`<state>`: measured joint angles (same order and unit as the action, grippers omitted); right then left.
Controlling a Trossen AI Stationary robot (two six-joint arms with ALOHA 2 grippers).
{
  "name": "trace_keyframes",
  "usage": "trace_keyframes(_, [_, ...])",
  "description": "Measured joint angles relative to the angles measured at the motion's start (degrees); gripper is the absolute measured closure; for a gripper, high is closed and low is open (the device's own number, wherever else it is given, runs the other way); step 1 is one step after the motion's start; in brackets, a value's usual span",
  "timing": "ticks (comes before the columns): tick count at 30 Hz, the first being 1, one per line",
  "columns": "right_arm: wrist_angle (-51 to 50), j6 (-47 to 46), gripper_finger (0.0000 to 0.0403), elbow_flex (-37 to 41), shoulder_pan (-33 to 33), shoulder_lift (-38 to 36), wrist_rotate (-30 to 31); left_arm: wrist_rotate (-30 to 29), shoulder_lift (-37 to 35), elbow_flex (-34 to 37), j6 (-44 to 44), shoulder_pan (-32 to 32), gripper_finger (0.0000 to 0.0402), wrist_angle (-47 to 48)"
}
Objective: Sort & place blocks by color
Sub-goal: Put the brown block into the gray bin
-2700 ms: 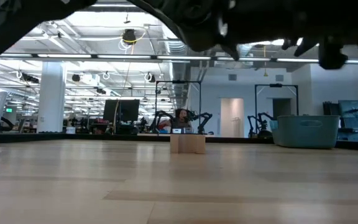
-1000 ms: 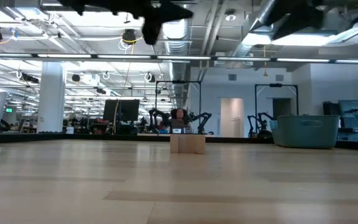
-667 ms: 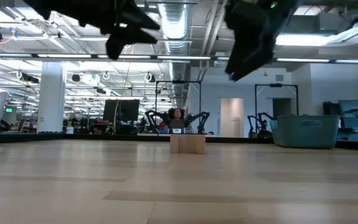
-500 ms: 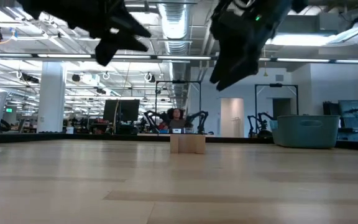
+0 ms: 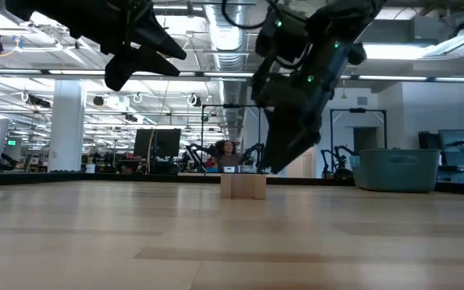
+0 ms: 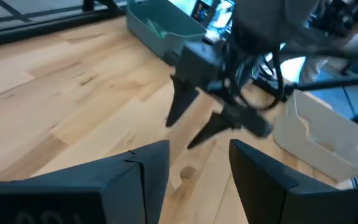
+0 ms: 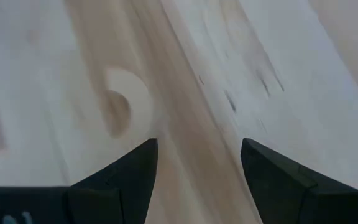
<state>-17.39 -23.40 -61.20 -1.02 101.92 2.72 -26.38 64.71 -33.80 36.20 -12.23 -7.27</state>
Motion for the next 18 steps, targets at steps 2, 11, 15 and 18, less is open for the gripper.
trace_keyframes(2, [-0.48, 0.03, 0.0148, -0.23, -0.05, 1.30, 0.00, -0.46, 0.00, 0.00, 0.66, 0.57, 0.0248, -0.56])
trace_keyframes(11, [-0.09, 2.78, 0.0217, -1.94, -0.84, 5.30, -0.25, -0.60, -2.82, -0.04, -0.23, 1.55, 0.0248, -0.80])
trace_keyframes(15, [0.02, 4.24, 0.0294, -1.95, -2.06, 5.30, -0.52, -0.97, -3.28, -0.04, -3.15, 1.55, 0.0248, -0.78])
trace_keyframes(18, [0.03, 4.45, 0.0357, -1.95, -3.80, 5.07, -2.35, -0.97, -3.28, -0.04, -3.99, 1.55, 0.0248, -0.78])
